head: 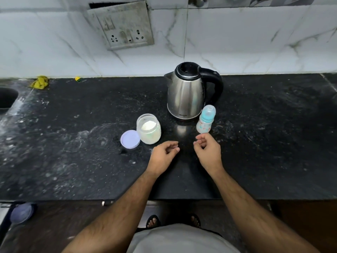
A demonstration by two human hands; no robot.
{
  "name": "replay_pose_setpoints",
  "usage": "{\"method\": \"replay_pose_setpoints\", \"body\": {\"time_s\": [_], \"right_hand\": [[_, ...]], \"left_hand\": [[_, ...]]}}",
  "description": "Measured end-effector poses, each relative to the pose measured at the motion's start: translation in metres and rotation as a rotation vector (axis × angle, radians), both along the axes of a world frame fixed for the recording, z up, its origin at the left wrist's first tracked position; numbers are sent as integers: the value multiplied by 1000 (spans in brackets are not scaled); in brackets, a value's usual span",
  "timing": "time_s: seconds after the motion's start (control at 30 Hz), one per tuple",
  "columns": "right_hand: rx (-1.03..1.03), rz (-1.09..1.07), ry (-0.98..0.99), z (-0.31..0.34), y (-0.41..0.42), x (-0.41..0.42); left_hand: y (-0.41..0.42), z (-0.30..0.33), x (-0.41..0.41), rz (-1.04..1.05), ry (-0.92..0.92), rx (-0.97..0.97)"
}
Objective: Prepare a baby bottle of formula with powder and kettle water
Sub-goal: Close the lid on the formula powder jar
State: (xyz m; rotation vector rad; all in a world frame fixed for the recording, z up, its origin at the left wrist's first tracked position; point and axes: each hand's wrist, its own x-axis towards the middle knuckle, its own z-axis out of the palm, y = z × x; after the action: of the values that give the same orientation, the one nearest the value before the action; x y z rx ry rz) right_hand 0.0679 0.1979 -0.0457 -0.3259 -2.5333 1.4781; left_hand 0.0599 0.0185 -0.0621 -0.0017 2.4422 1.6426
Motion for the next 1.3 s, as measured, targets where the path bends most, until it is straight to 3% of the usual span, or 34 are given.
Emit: {"method": "replay_pose_setpoints", "body": {"time_s": [0.2,0.53,0.67,0.9,1.17,1.3], "right_hand": [[2,121,-8,4,-40,-11],[8,278,-206,5,-78,-43],[0,337,-283,3,-87,-56],[17,414,-290,-2,-107,-71],[-20,329,-213,1,-125,-62],[-32,299,-181,11,-128,-59]], "left_hand": [[-63,-6,12,110,-2,-65],[-152,8,-9,255,62,-261],[-167,15,-29,137,117,-500],[-161,18,-58,-197,32,-867],[-155,18,-65,-205,27,-912],[-157,19,-64,4,0,-665]]}}
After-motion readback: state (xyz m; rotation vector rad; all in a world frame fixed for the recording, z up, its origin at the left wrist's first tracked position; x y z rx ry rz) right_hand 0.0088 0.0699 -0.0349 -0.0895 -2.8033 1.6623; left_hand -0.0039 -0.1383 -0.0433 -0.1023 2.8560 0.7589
